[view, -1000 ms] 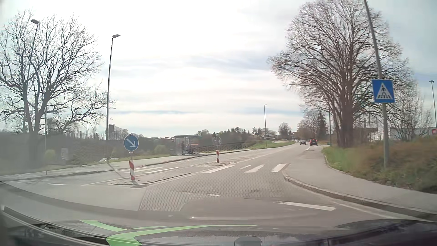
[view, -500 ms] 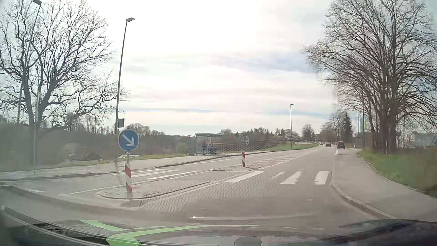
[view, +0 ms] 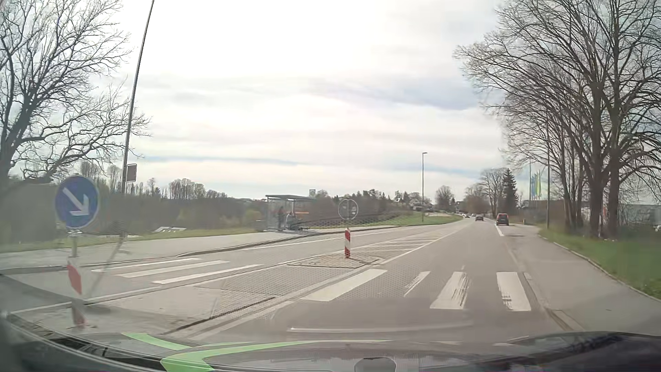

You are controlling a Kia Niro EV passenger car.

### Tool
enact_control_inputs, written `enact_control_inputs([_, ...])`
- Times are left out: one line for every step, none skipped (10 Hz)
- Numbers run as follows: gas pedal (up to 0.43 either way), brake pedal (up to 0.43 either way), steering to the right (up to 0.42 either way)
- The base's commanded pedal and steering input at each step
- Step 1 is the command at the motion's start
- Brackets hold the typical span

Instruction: Follow the waypoints while adhering to traffic rules and regulations

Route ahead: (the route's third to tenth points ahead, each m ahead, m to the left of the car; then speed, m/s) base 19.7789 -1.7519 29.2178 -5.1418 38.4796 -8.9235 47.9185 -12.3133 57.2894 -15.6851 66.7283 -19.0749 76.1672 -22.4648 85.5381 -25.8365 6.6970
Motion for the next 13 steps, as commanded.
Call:
enact_control_inputs([0.28,0.0,0.158])
enact_control_inputs([0.311,0.0,0.163])
enact_control_inputs([0.331,0.0,0.161])
enact_control_inputs([0.331,0.0,0.16])
enact_control_inputs([0.331,0.0,0.158])
enact_control_inputs([0.35,0.0,0.152])
enact_control_inputs([0.358,0.0,0.147])
enact_control_inputs([0.358,0.0,0.135])
enact_control_inputs([0.358,0.0,0.115])
enact_control_inputs([0.358,0.0,0.099])
enact_control_inputs([0.358,0.0,0.081])
enact_control_inputs([0.358,0.0,0.066])
enact_control_inputs([0.358,0.0,0.055])
